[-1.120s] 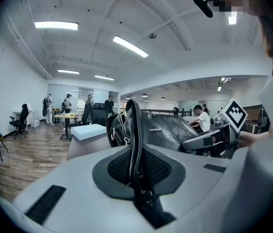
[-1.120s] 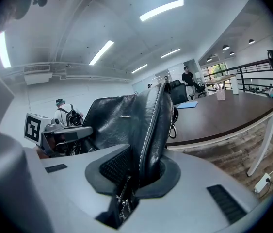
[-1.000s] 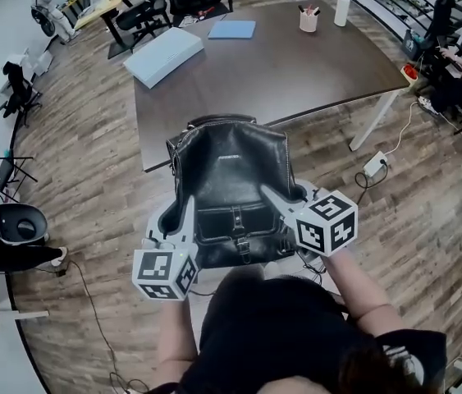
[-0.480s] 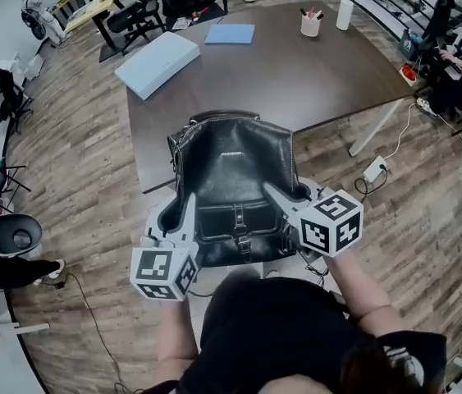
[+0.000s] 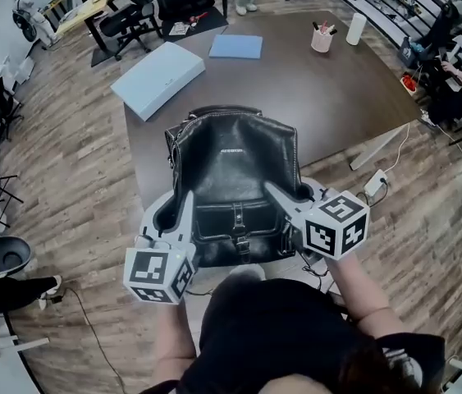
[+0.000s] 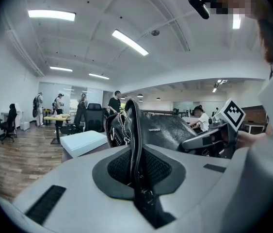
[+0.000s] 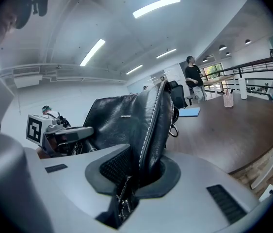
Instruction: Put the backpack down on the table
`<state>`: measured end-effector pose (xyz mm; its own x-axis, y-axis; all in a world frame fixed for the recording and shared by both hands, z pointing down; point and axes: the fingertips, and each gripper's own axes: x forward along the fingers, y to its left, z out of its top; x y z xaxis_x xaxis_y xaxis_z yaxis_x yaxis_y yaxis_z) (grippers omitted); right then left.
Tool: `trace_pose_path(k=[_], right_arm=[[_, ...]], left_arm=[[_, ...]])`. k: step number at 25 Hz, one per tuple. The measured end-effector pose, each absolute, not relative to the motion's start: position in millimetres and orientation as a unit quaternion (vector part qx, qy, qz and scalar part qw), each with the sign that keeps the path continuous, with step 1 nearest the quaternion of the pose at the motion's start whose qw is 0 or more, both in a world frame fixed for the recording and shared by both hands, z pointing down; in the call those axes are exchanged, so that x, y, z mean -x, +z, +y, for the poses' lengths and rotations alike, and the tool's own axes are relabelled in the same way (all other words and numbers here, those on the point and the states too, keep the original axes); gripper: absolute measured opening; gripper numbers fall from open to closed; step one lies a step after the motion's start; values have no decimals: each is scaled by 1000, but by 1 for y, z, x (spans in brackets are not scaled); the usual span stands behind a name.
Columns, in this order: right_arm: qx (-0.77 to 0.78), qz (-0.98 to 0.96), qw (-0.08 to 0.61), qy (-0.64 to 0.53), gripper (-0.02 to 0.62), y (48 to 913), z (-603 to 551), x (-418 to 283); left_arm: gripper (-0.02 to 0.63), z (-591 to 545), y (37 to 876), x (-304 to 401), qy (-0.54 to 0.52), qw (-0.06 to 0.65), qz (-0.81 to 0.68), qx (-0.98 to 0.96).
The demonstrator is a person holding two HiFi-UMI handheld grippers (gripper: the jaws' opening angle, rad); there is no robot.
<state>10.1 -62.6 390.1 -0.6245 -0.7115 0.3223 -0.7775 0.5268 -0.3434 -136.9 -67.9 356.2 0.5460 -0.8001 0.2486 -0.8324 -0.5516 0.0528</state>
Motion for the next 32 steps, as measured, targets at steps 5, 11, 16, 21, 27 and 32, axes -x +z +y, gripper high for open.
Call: trace_pose_path(k=[5,11,16,21,27,32], right_arm=[[-434,-868,67,231,61,381,-104,2],[-445,-866,62,218,60,372,-143,4],[-447,-866,69,215,61,368,-169,-2],[-430,-873,68,218,61,365,-210,-12],[-406,-885,74,214,60,365,-274,-37],[-388,-895,79,203,61,368,-327,-58]], left_arm=[[55,-112,346,148,95,71,-457,-881],[55,-151,338,150,86,57,-445,-890],[55,-176,336,144,82,58,-445,-890],[55,-212,332,134,86,56,-463,-881],[55,-268,332,110,85,57,-489,-866],[55,-314,336,88,80,57,-510,-855]])
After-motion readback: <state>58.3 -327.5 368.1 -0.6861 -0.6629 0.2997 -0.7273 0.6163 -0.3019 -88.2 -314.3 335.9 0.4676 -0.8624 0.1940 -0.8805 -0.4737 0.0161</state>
